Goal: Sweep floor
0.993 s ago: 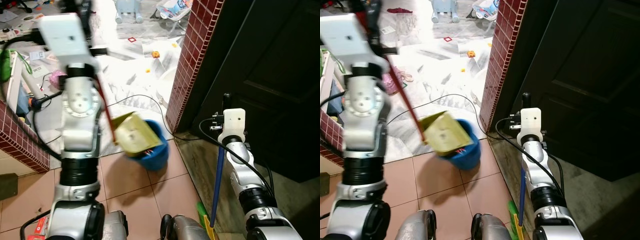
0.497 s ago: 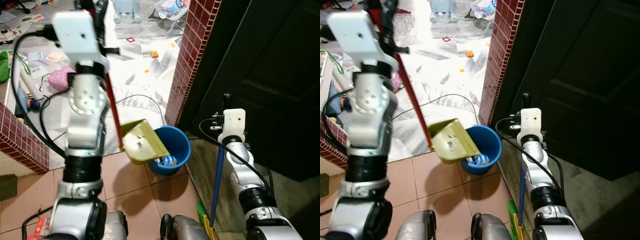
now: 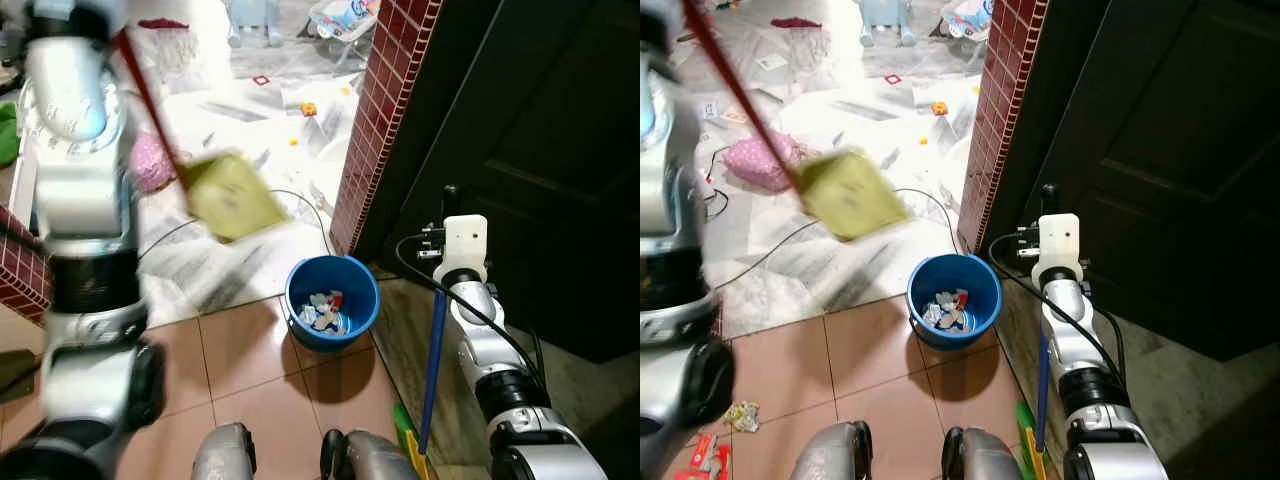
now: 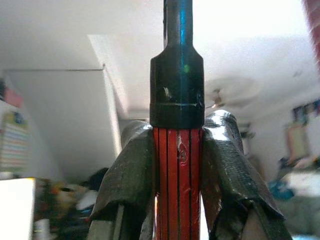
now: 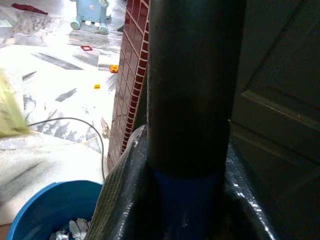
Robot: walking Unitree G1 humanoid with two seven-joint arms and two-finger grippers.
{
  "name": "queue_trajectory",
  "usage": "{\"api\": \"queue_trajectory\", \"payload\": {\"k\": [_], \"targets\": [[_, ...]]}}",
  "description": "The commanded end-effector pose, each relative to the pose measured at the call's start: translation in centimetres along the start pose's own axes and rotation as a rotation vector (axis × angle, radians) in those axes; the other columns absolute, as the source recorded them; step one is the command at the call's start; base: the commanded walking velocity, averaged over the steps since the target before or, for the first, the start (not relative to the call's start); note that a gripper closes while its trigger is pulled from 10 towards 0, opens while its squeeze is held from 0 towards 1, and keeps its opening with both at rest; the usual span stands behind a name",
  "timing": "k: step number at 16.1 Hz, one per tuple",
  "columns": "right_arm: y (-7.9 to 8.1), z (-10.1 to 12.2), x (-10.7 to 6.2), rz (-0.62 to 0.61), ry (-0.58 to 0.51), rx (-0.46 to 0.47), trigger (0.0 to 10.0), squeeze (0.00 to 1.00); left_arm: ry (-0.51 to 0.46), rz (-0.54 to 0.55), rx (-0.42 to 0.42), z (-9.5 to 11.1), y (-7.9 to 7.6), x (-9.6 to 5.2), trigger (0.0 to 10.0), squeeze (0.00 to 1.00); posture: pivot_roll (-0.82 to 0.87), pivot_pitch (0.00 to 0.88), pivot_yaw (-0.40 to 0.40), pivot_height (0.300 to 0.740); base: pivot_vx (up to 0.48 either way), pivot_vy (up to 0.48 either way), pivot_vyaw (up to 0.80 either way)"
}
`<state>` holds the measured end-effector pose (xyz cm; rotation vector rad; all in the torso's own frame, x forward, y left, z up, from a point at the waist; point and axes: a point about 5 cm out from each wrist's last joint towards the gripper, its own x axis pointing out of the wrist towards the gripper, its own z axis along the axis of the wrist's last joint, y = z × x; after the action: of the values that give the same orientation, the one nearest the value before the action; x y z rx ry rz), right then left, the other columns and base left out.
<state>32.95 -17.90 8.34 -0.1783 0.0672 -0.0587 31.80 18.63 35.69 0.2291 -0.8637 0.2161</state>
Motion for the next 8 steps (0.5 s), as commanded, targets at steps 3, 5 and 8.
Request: {"api": "queue_trajectory", "payload": {"k": [3,5,8], "targets": [[-0.4,0.8,0.3,-0.007,-0.045,-0.013,10.0,0.00,0.109,-0.066,0.102,-3.8,-0.2,-3.0,10.0,0.00,0.01,0.084,-0.060,0.740,0.000,0.000,0.00],[-0.5,0.7,0.2,-0.007,-0.047,-0.013,10.0,0.00,0.226,-0.111,0.125,-7.3,-1.3,-6.7,10.0,0.00,0.01,0.082,-0.059,0.740,0.000,0.000,0.00],[-0.3,0.8,0.3,-0.002,-0.050,-0.016,10.0,0.00,0.380,-0.192,0.172,-11.4,-2.6,-11.7,10.0,0.00,0.00,0.080,-0.063,0.740,0.000,0.000,0.00]]}}
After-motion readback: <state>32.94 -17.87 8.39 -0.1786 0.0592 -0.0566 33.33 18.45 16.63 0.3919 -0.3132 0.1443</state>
